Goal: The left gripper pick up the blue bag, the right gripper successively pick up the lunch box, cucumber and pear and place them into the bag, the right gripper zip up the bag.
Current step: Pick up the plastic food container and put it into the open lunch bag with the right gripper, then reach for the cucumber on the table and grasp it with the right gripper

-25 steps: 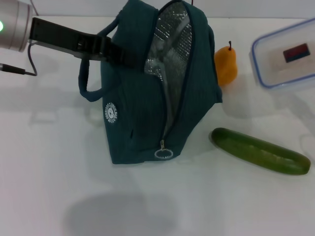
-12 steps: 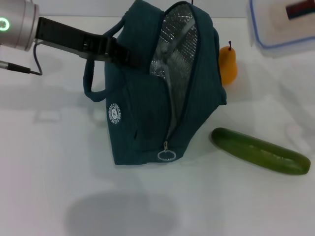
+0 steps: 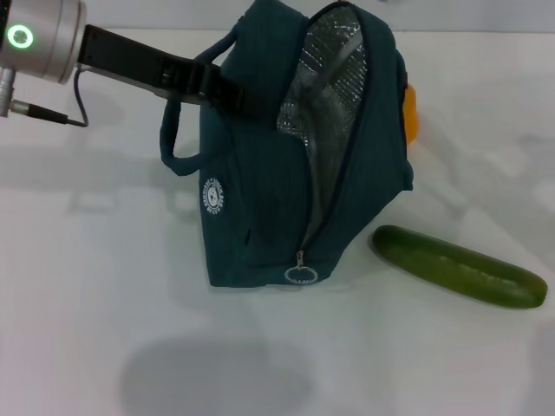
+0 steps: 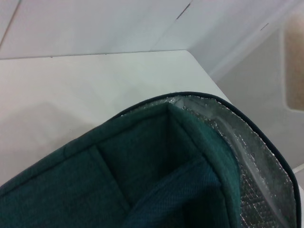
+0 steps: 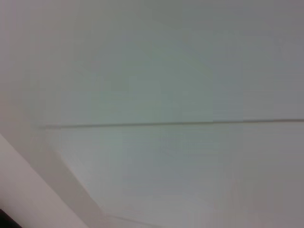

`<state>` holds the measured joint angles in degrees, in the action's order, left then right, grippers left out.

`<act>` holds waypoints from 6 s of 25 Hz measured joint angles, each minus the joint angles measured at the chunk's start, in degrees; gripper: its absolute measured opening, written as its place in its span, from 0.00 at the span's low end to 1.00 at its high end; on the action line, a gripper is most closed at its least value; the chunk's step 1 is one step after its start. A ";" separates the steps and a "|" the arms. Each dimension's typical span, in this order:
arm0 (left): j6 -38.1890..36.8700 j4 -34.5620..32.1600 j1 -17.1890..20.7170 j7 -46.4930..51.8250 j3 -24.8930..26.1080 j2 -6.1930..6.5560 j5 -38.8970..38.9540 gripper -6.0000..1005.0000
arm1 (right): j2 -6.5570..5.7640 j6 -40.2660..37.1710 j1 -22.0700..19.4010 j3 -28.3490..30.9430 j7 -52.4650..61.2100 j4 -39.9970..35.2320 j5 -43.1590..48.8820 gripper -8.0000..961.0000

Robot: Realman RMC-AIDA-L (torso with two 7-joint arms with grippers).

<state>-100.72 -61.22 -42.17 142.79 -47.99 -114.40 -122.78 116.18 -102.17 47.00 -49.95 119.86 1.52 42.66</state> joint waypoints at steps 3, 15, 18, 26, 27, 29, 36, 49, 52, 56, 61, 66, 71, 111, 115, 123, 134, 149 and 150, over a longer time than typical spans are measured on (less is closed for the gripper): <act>0.00 0.00 -0.22 -0.49 -0.06 -0.06 0.16 0.05 | 0.01 3.72 2.24 -0.86 -1.36 0.06 0.83 0.11; 1.47 -0.02 -0.79 -2.03 0.23 -0.57 0.43 0.05 | 0.01 15.01 3.23 -1.29 -5.01 0.87 10.77 0.12; 2.33 -0.03 -0.79 -2.21 0.28 -0.64 0.54 0.05 | 0.00 16.46 2.94 -1.29 -5.60 1.71 13.32 0.12; 1.85 -0.05 -0.42 -3.73 -0.08 -0.82 3.77 0.05 | 0.01 20.65 2.98 -1.25 -7.74 2.18 15.90 0.13; 1.76 -0.03 -0.41 -3.87 -0.11 -0.83 3.96 0.05 | 0.01 21.38 3.25 -1.17 -7.80 2.19 16.34 0.13; 1.75 0.31 -0.45 -4.18 -0.14 -0.83 4.01 0.05 | 0.01 22.83 3.86 -1.00 -7.90 2.62 17.07 0.13; 1.83 4.15 -1.40 -5.17 -0.18 -0.56 3.67 0.05 | 0.01 23.42 5.35 -0.73 -9.55 3.57 17.67 0.13; 2.23 5.25 -1.32 -5.60 -0.17 -0.34 3.46 0.05 | 0.00 19.53 4.05 -0.54 -8.11 3.41 17.68 0.32; 2.78 5.25 -0.90 -5.59 -0.18 -0.32 3.42 0.05 | 0.00 16.89 2.09 -0.43 -8.08 2.04 17.33 0.42; 3.46 5.60 -0.47 -5.60 -0.17 -0.29 3.35 0.05 | 0.01 13.60 -1.72 0.10 -8.06 -1.41 17.11 0.59; 3.78 5.94 0.16 -5.70 0.05 -0.34 3.34 0.05 | -0.20 11.32 -7.25 -1.69 -8.13 -7.92 17.72 0.69; 5.09 6.94 0.98 -6.47 0.23 -0.67 3.34 0.05 | -1.89 13.19 -14.82 -8.67 -10.75 -17.92 18.88 0.71; 6.57 8.39 2.14 -7.65 0.44 -0.71 3.34 0.05 | -5.40 14.24 -17.13 -9.89 -15.66 -23.36 27.45 0.72; 7.65 8.75 2.64 -8.85 0.43 -1.61 3.88 0.05 | -0.95 2.44 12.32 -20.12 1.67 -59.62 110.22 0.78; 7.65 8.75 2.40 -8.85 0.35 -1.87 3.88 0.05 | -0.20 4.40 12.41 -26.74 3.25 -59.10 109.50 0.79; 7.65 8.75 2.76 -8.85 0.40 -1.98 3.92 0.05 | -0.15 6.29 11.76 -31.15 3.48 -59.14 105.69 0.80; 7.64 8.75 2.19 -9.02 0.44 -2.06 4.00 0.05 | -0.26 4.56 11.55 -35.66 2.90 -58.81 101.63 0.84; 8.04 8.70 2.22 -9.09 0.44 -2.05 4.12 0.05 | -0.10 11.47 9.28 -42.33 2.75 -57.98 102.10 0.91; 8.06 8.70 2.03 -9.17 0.44 -2.05 4.17 0.05 | -0.09 11.66 9.28 -42.34 2.72 -57.63 102.03 0.91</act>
<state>-92.66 -52.52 -40.14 133.62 -47.54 -116.45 -118.61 116.09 -90.51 56.27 -92.29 122.57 -56.11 144.69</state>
